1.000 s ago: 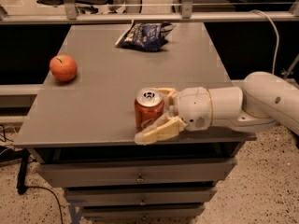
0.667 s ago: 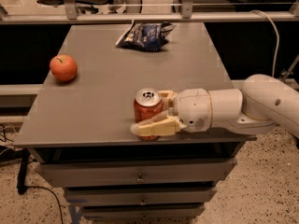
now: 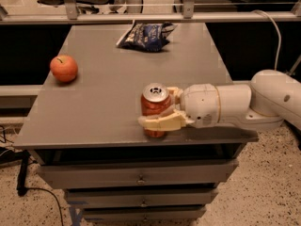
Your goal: Pick coke can
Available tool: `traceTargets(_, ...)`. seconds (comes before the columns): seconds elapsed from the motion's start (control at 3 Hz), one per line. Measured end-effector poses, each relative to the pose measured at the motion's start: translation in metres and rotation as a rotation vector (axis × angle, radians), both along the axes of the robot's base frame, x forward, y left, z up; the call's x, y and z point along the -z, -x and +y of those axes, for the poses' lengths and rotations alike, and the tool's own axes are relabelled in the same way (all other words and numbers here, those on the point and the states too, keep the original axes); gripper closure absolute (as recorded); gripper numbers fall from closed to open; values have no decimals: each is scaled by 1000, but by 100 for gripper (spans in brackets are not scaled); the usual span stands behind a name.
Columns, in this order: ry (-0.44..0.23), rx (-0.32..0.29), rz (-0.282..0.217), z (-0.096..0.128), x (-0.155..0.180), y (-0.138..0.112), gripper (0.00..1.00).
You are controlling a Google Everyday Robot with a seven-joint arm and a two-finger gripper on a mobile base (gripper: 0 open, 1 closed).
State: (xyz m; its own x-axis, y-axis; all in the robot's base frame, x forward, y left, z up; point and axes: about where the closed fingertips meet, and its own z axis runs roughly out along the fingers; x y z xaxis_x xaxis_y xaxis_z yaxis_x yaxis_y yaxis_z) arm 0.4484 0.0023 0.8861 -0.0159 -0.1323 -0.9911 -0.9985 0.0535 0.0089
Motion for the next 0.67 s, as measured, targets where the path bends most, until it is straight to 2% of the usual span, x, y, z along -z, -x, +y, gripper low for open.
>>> traceTargets(0.33,13,15,-47,-15,-26,-24,100)
traceTargets(0.67,71,75,-59,-27,-55,-51,100)
